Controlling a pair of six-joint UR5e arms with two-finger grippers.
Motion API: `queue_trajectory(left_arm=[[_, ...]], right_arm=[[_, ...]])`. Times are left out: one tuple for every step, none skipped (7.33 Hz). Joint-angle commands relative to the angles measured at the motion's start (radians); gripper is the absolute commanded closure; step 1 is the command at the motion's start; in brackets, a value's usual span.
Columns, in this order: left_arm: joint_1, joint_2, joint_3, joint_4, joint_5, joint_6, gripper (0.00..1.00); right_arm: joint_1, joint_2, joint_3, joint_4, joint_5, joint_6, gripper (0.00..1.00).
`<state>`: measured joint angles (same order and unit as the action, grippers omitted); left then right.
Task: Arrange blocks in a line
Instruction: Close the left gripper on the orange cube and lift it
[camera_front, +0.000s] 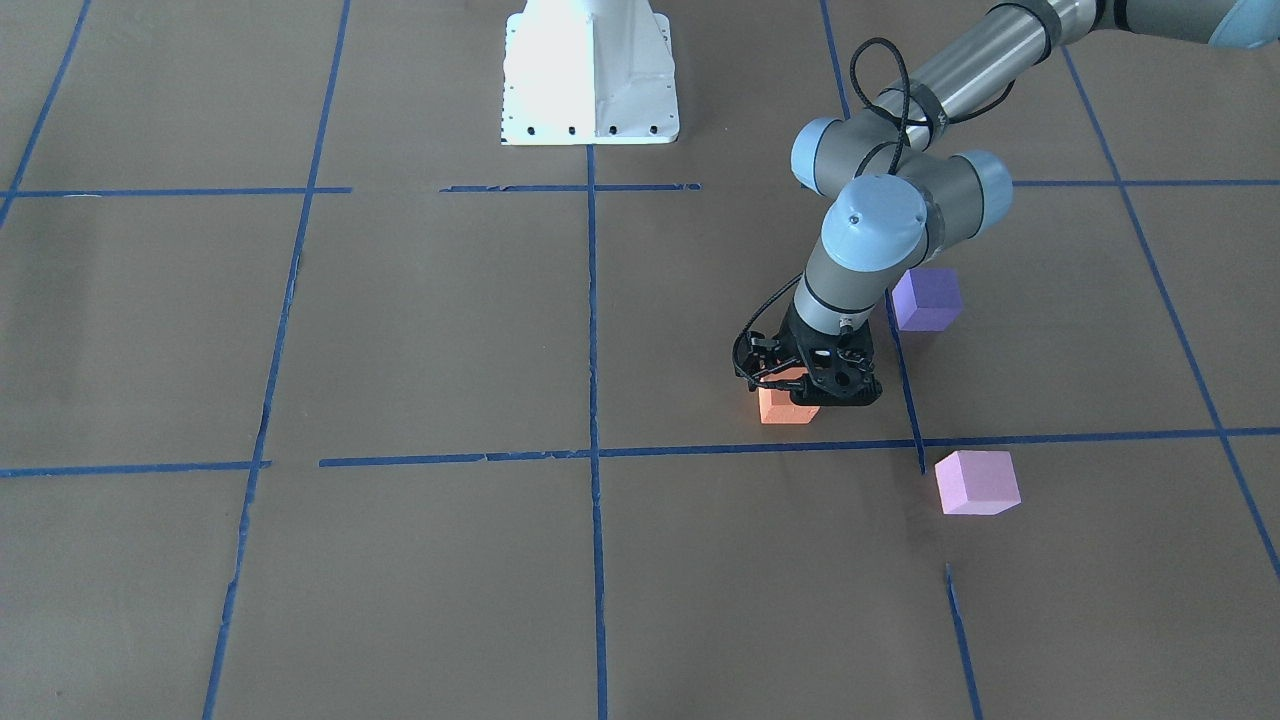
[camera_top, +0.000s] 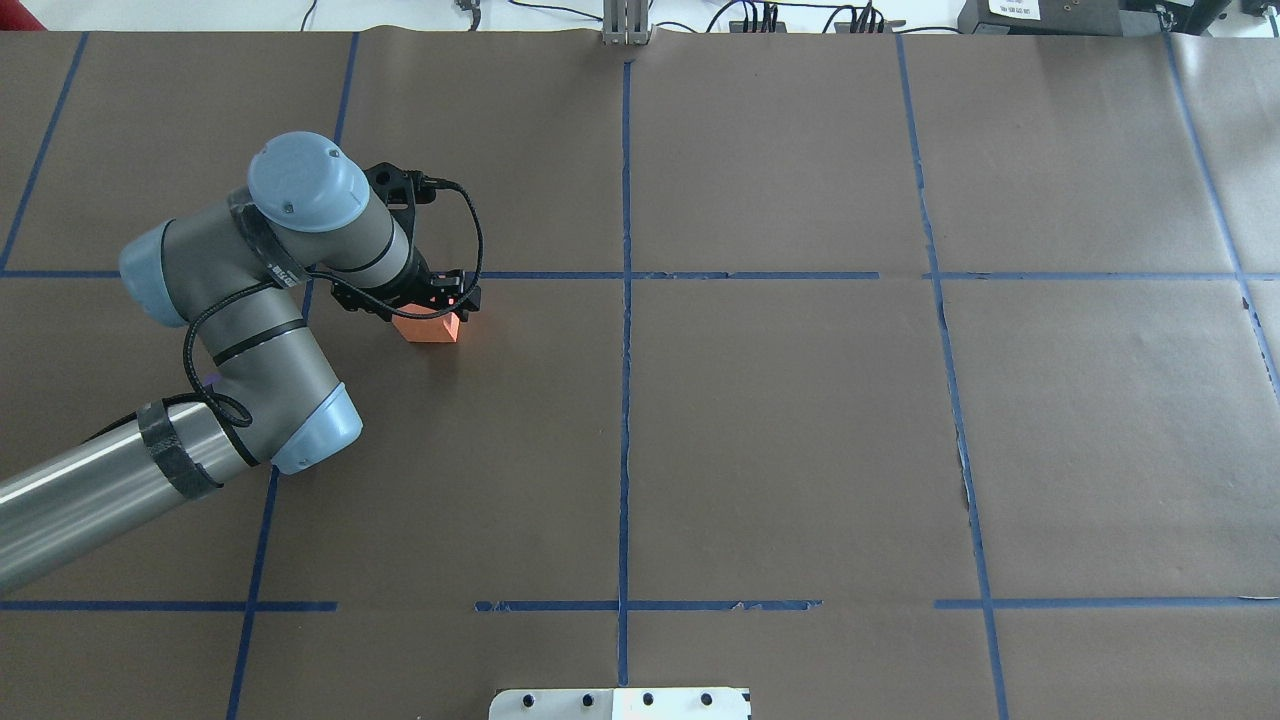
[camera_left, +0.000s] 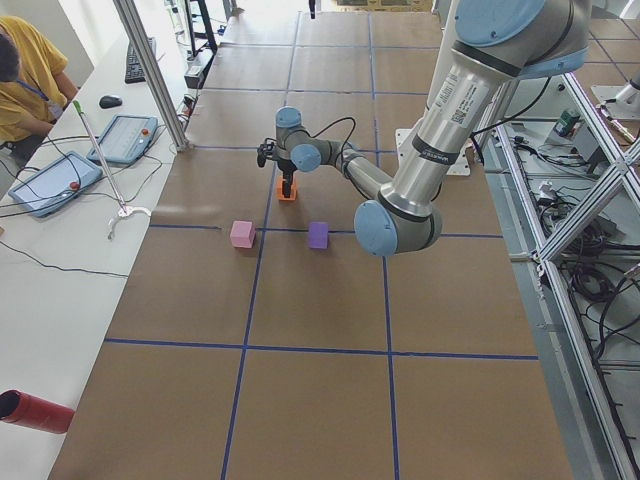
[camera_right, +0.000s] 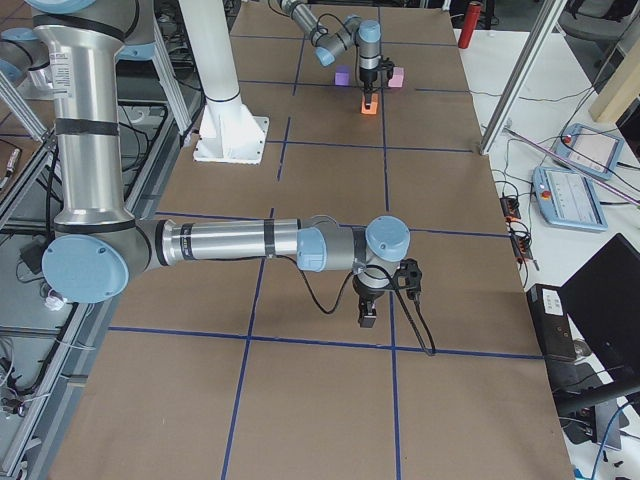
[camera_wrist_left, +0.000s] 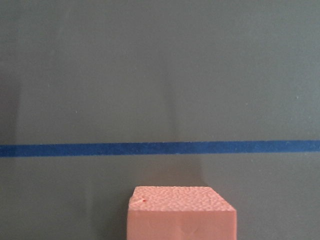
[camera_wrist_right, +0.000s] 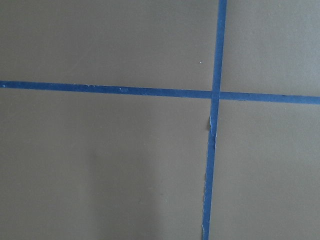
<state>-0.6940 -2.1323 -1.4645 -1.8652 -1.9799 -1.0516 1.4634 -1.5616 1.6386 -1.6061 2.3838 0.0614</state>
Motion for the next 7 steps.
queue_trajectory(left_arm=[[0.01, 0.003, 0.029, -0.043, 0.0, 0.005, 0.05], [0.004, 0.003, 0.023, -0.04, -0.007, 0.012, 0.5], [-0.024, 0.002, 0.013, -0.032, -0.014, 0.013, 0.74], [-0.069, 0.009, -0.011, -0.026, -0.052, 0.022, 0.75], [-0.096, 0.056, -0.043, -0.023, -0.069, 0.079, 0.75], [-0.151, 0.13, -0.072, -0.025, -0.074, 0.16, 0.73], [-0.186, 0.197, -0.076, -0.029, -0.076, 0.227, 0.68]], right_arm=[[0.0, 0.0, 0.0, 0.0, 0.0, 0.0, 0.0], [0.0, 0.0, 0.001, 0.0, 0.0, 0.0, 0.0], [0.0, 0.0, 0.0, 0.0, 0.0, 0.0, 0.0], [0.0, 0.0, 0.0, 0.0, 0.0, 0.0, 0.0], [0.0, 0.0, 0.0, 0.0, 0.0, 0.0, 0.0], [0.0, 0.0, 0.001, 0.0, 0.0, 0.0, 0.0], [0.0, 0.0, 0.001, 0.0, 0.0, 0.0, 0.0]])
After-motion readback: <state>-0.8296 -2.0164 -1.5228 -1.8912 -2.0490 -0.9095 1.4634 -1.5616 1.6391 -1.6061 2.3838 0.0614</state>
